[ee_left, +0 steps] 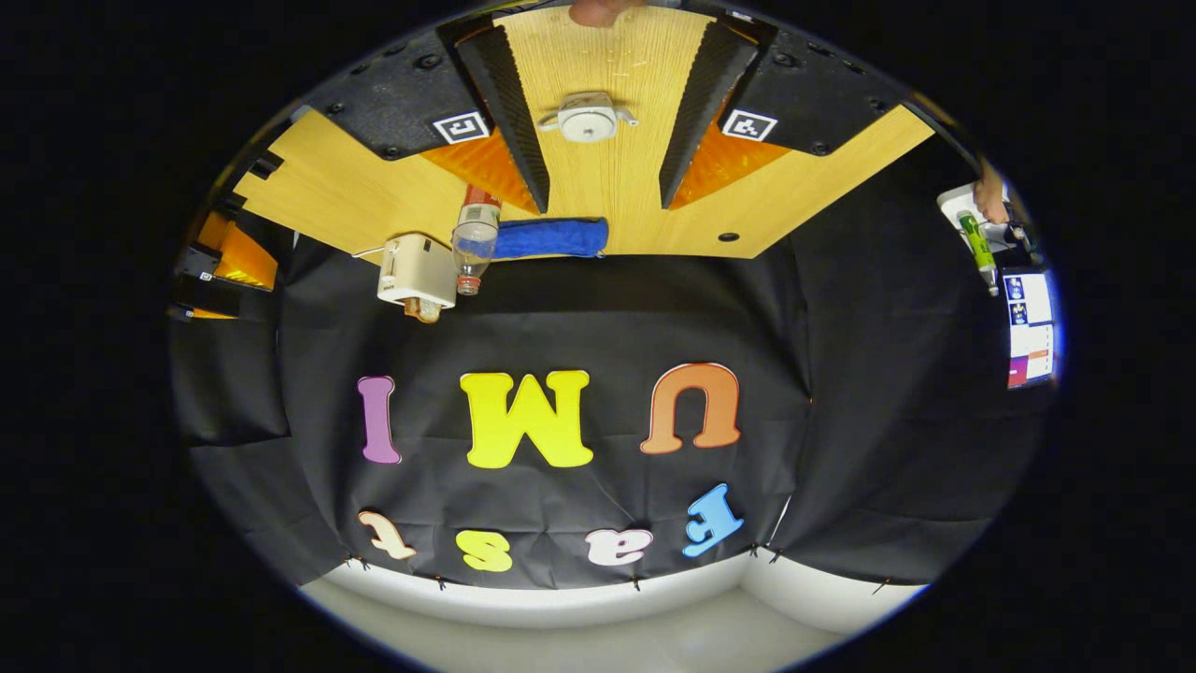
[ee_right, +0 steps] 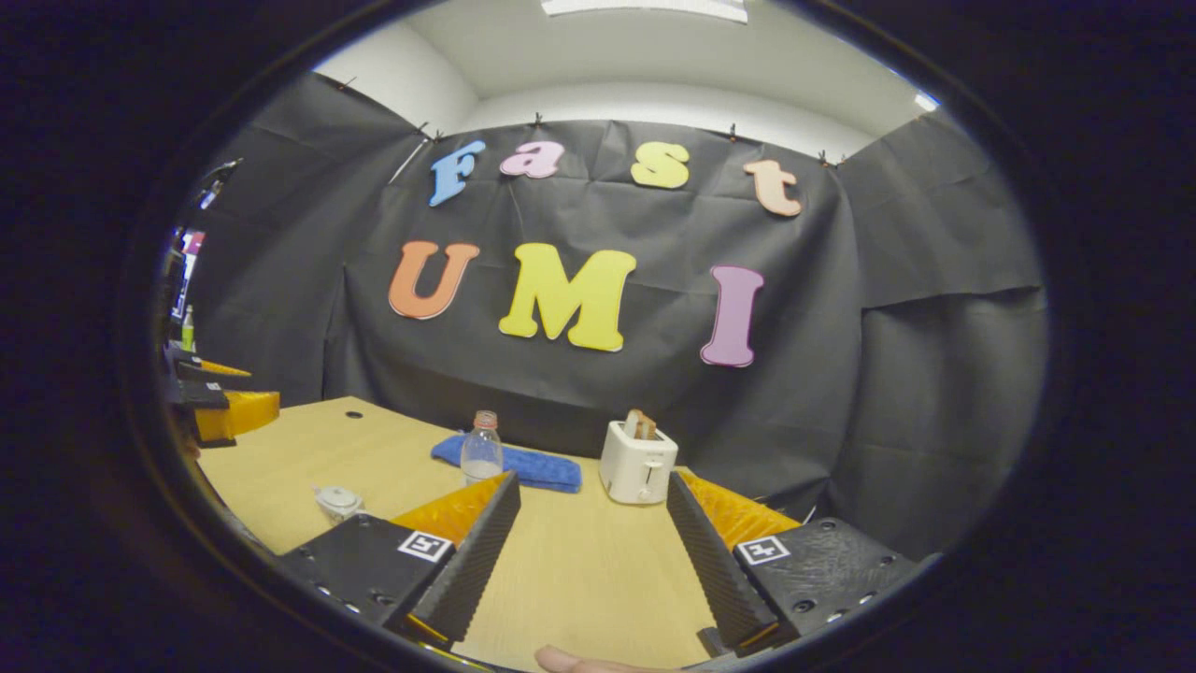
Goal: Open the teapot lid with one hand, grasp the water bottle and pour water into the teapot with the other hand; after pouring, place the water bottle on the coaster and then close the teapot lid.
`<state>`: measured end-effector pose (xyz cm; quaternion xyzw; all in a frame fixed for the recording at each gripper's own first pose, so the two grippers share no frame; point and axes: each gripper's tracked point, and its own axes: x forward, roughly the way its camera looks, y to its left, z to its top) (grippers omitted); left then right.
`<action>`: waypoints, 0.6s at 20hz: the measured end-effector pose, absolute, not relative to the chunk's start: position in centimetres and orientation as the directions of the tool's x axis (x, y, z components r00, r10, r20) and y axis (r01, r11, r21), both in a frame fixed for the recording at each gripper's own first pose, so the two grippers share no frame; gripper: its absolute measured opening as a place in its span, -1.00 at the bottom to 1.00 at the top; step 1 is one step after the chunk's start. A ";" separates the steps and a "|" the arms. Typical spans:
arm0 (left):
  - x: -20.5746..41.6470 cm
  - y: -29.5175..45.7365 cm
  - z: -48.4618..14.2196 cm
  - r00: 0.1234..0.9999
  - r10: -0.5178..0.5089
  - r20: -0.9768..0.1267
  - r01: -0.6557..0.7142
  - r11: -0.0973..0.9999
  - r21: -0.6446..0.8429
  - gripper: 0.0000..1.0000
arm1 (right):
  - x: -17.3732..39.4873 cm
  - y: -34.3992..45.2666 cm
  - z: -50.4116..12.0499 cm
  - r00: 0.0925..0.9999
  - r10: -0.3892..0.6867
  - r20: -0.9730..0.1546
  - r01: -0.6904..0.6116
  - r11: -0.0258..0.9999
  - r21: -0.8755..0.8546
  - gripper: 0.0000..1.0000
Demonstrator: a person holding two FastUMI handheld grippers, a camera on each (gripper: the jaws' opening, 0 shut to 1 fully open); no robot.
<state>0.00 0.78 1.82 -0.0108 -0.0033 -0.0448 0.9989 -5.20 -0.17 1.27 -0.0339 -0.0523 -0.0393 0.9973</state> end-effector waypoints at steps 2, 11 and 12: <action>-0.7 0.4 2.4 0.995 -0.095 0.015 0.096 0.992 -0.078 0.79 | -5.9 0.4 -0.2 0.998 -0.024 0.052 0.027 0.999 -0.048 0.82; -1.4 0.7 3.0 0.997 -0.068 0.034 0.070 0.995 -0.074 0.89 | -5.4 -2.0 -0.7 0.999 -0.026 0.032 0.026 1.000 0.004 0.89; -1.6 0.4 2.9 0.997 -0.074 0.036 0.077 0.995 -0.068 0.89 | -5.3 -1.9 -1.0 1.000 -0.019 0.023 0.019 1.000 0.007 0.89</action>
